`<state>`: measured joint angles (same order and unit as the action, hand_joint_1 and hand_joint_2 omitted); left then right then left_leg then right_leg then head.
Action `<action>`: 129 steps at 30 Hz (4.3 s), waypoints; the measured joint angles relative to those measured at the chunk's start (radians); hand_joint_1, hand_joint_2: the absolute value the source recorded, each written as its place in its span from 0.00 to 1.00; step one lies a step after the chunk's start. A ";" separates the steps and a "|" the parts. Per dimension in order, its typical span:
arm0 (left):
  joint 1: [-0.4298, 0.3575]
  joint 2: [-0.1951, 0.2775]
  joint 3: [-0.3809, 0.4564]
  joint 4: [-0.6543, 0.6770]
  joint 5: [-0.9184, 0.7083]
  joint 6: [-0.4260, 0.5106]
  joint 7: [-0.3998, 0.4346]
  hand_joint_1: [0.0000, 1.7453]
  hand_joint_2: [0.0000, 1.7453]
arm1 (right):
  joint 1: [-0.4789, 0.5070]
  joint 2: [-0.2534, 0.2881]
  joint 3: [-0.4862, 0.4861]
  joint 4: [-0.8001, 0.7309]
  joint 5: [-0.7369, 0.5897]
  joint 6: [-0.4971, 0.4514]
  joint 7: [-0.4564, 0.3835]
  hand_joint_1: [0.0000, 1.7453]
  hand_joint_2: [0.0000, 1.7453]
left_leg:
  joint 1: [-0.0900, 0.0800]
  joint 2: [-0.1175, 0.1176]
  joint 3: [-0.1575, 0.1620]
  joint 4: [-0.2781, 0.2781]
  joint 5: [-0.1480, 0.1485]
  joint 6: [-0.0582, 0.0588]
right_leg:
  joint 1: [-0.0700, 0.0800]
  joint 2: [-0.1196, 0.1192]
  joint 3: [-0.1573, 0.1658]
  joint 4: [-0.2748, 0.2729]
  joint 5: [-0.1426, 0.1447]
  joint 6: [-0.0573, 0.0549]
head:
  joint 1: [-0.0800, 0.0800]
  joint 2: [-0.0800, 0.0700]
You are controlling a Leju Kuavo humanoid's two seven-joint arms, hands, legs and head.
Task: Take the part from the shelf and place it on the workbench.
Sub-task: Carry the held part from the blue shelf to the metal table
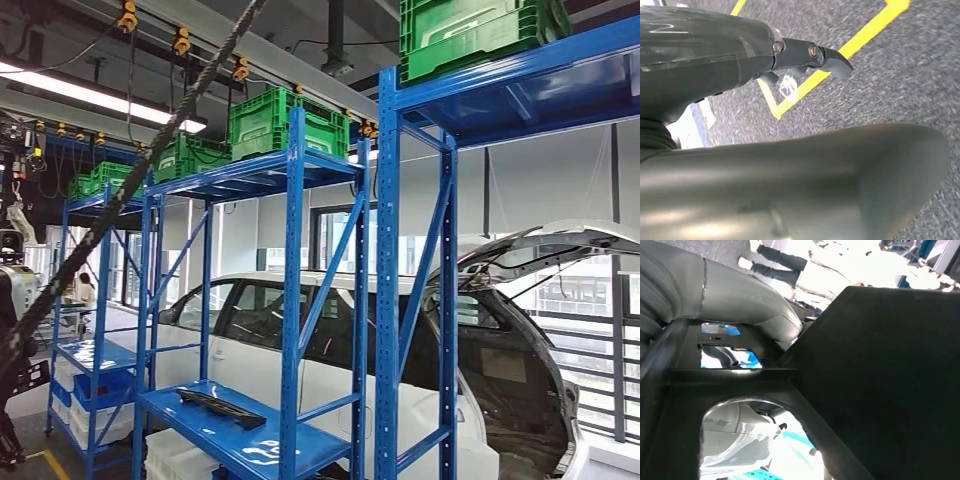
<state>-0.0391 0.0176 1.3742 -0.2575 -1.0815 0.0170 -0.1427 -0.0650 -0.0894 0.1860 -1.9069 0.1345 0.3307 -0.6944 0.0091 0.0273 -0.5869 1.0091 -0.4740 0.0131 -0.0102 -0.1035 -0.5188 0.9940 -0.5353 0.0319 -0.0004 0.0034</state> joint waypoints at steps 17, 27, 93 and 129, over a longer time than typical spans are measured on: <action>-0.019 -0.015 0.016 -0.002 0.002 -0.017 -0.033 0.00 1.00 | -0.048 0.006 0.013 0.013 0.026 0.007 0.004 1.00 1.00 | -0.011 -0.101 -0.050 0.058 -0.018 -0.010 | 0.003 0.125 -0.010 -0.017 0.034 -0.051 | 0.000 0.000; -0.027 -0.025 0.018 -0.002 0.004 -0.007 -0.021 0.00 1.00 | -0.039 0.012 0.036 0.008 0.032 -0.007 0.010 1.00 1.00 | 0.011 0.030 -0.003 0.009 0.002 -0.033 | 0.005 -0.001 -0.001 -0.005 0.014 -0.020 | 0.000 0.000; -0.024 -0.045 0.028 -0.003 -0.019 -0.006 -0.035 0.00 1.00 | -0.020 0.021 0.080 -0.022 0.024 -0.007 0.016 1.00 1.00 | 0.005 -0.009 -0.014 0.014 0.003 0.007 | -0.006 0.024 0.000 0.035 -0.027 0.009 | 0.000 0.000; -0.039 -0.050 0.028 -0.003 -0.042 -0.030 -0.039 0.00 1.00 | -0.120 0.021 0.310 0.119 0.040 0.032 0.104 1.00 1.00 | -0.005 -0.073 -0.004 0.003 0.009 0.020 | 0.003 0.100 -0.136 0.295 -0.108 -0.005 | 0.000 0.000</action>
<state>-0.0779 -0.0328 1.4023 -0.2605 -1.1236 -0.0130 -0.1816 -0.1852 -0.0685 0.4960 -1.7880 0.1745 0.3626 -0.5899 0.0041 -0.0456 -0.5906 1.0120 -0.4652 0.0333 -0.0071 -0.0031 -0.6548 1.2895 -0.6428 0.0269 0.0000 0.0034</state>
